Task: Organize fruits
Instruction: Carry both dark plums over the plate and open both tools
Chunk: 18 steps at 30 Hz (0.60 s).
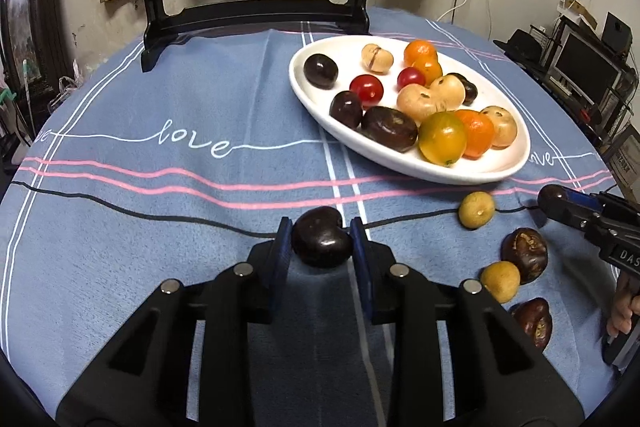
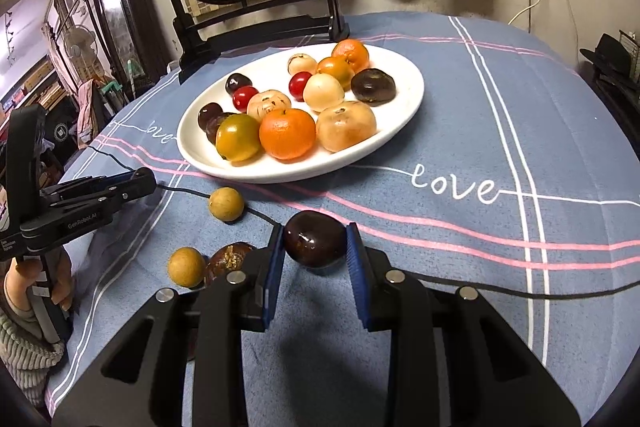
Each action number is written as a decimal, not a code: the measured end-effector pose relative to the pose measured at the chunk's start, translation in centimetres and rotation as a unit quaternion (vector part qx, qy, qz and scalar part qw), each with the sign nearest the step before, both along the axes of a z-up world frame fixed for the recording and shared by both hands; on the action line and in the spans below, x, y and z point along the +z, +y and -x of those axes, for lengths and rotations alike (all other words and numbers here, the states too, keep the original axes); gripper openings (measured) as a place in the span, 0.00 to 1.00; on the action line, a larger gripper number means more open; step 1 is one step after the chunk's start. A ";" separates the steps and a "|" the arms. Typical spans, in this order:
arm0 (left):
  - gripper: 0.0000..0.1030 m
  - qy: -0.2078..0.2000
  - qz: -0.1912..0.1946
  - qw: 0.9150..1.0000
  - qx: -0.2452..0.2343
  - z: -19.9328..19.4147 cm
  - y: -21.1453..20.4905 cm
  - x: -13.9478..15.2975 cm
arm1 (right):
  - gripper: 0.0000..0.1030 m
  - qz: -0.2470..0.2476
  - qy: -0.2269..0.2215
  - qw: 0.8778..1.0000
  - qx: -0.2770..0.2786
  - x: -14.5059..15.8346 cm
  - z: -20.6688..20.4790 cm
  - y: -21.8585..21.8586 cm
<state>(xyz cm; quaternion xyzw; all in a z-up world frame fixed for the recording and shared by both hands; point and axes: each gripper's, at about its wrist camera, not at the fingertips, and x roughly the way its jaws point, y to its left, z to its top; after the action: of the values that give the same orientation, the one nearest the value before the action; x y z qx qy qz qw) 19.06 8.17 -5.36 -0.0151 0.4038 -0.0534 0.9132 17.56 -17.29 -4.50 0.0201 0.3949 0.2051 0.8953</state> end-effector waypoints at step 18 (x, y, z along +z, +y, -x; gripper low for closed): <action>0.29 -0.086 -0.003 0.996 -0.038 4.9 -2.5 7.0 | 0.30 -0.078 -0.087 0.993 -0.006 6.8 5.4 -3.2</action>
<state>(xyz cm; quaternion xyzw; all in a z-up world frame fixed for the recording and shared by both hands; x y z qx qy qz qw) 14.14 5.67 1.62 0.0080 0.3242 -0.0877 0.9419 12.12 -20.50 2.26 0.0744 0.2977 0.2305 0.9234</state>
